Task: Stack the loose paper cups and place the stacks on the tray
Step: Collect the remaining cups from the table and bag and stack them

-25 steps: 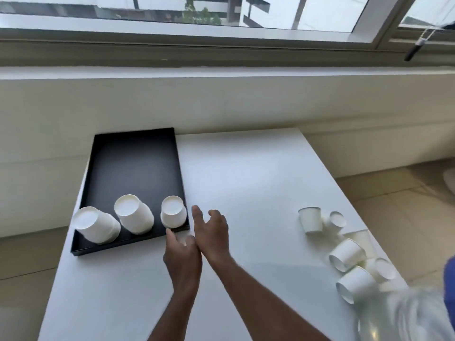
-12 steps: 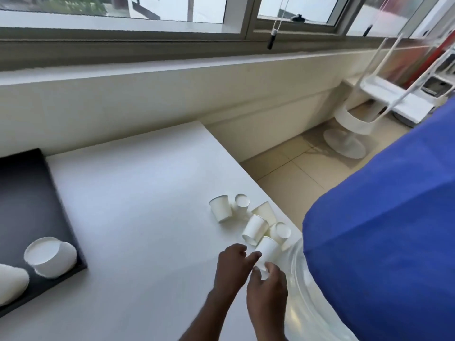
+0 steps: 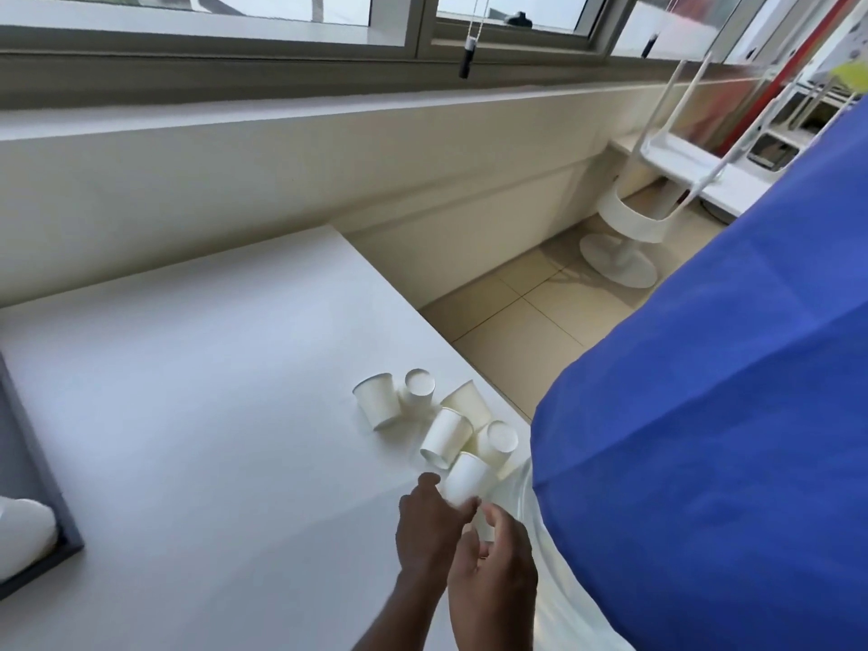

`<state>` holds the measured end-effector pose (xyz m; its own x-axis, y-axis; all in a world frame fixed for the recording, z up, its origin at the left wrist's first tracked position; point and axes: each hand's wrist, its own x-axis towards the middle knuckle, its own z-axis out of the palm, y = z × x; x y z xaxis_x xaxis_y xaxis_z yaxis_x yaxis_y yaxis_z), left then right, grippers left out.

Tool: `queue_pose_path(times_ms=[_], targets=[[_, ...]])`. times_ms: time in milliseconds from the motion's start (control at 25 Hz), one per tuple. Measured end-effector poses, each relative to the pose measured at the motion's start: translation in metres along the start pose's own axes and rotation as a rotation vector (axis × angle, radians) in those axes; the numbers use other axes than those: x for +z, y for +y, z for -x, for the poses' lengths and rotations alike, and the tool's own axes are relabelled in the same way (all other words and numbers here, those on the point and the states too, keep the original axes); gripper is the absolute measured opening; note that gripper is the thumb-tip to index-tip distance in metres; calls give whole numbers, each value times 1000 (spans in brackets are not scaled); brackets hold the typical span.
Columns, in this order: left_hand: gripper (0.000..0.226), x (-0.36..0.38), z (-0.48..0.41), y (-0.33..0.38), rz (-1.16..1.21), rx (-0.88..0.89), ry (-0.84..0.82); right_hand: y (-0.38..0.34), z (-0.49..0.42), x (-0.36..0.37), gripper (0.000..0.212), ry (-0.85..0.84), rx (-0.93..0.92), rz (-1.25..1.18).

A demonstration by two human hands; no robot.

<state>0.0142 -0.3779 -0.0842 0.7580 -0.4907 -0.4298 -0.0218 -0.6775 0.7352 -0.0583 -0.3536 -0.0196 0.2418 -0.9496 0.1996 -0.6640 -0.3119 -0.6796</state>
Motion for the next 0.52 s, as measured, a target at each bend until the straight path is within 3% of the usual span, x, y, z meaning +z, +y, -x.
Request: queue_pose_path(times_ms=[120,320,520], targets=[[58,-20,10,-19,260,13,33,-4,1,-2,25,-46,21,6],[55,-86,32,-64,1037,-135,18,-28,-18,9,21,-90,13,6],[39,-152,47,-81,1371,-122,110,-35,-72,69,32,-181,-108,242]])
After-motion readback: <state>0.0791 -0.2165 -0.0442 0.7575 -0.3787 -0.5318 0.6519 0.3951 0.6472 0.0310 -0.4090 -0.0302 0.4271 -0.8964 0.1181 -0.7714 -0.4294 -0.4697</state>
